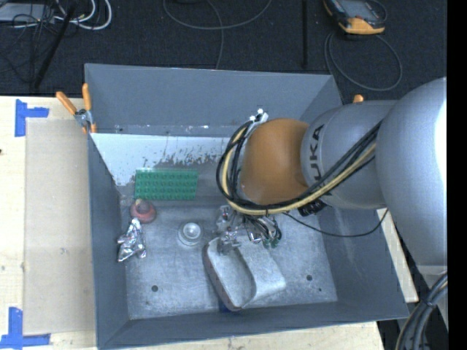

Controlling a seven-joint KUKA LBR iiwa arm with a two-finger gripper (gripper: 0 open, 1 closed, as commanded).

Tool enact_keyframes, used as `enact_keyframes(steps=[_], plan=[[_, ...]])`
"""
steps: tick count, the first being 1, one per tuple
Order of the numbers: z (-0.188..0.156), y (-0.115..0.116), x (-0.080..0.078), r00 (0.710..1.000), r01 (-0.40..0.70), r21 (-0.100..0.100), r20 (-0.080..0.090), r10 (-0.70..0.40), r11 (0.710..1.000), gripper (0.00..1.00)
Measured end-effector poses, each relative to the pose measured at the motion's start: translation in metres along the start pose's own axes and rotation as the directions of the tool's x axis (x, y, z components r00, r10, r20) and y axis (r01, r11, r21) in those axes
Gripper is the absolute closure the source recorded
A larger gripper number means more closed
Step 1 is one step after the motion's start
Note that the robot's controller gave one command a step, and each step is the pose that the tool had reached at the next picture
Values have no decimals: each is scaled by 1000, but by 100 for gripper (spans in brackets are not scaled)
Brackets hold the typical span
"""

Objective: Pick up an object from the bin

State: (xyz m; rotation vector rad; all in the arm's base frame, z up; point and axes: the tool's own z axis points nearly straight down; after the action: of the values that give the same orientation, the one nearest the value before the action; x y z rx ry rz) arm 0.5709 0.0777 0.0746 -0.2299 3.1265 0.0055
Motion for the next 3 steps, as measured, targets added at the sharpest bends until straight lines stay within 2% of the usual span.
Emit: enact_keyframes(steps=[1, 3], plan=[[-138, -14, -20, 961, 278, 3, 0, -278, 961, 100], [-135, -15, -19, 962, 273, 0, -6, -273, 962, 100]])
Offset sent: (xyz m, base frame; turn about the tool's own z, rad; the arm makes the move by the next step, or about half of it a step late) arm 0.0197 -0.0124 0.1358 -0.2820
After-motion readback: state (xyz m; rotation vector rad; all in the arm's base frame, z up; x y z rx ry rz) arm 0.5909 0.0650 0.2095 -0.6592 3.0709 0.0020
